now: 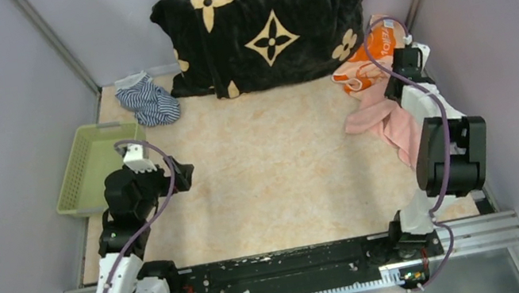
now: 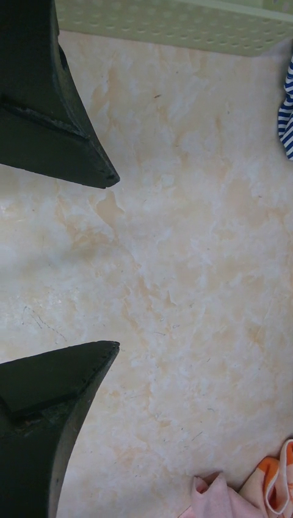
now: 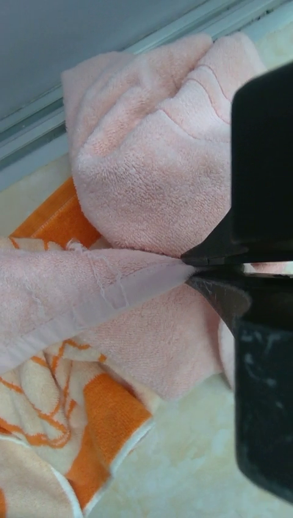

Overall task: Roll the towels
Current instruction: Move the towel to the center of the board, then flatten out the towel at the center of the board.

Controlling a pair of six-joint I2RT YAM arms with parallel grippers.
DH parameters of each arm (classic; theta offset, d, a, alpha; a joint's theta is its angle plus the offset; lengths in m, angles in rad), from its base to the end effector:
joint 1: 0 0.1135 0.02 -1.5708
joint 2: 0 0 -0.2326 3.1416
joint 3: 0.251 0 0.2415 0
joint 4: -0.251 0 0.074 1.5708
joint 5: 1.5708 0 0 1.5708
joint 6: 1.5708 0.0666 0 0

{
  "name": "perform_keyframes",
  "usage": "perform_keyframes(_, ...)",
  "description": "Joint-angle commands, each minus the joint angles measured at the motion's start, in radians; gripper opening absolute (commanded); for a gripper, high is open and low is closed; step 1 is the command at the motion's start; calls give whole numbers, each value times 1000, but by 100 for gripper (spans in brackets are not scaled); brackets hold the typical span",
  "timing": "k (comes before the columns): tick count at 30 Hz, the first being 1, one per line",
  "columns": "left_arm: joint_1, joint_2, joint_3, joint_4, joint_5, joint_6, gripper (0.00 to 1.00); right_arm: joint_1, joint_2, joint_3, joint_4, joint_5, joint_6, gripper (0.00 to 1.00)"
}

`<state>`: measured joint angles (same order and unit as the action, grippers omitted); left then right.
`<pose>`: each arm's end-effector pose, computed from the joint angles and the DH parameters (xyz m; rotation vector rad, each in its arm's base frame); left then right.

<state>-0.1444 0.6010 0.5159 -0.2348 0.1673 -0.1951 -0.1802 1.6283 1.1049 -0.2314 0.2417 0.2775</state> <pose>0.1953 -0.0396 0.2410 0.0669 1.9036 -0.3891 0.3582 -0.0815 0.1857 0.6412 2.2189 -0.2313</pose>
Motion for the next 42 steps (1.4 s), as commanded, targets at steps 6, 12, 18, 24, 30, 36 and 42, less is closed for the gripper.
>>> perform_keyframes(6, -4, 60, 103, 4, 87, 14, 100, 177, -282, 49, -239, 46, -60, 0)
perform_keyframes(12, -4, 90, 162, 18, 187, -49, 100, 495, -459, 81, -380, 5, 51, 0)
perform_keyframes(18, -4, 89, 171, 14, 277, -79, 96, 841, -306, 284, -306, -4, 109, 0)
perform_keyframes(24, -4, 69, 163, -65, 280, -83, 94, 1043, 115, 782, -340, -37, 7, 8)
perform_keyframes(30, -5, 71, 149, -144, 251, -89, 92, 1069, 315, 1061, -552, -61, -51, 51)
perform_keyframes(36, -6, 127, 111, -174, 219, -143, 89, 1016, 20, 554, -478, 29, -41, 69)
perform_keyframes(42, -7, 245, 80, -201, 132, -240, 85, 835, -305, 87, -481, 9, 103, 69)
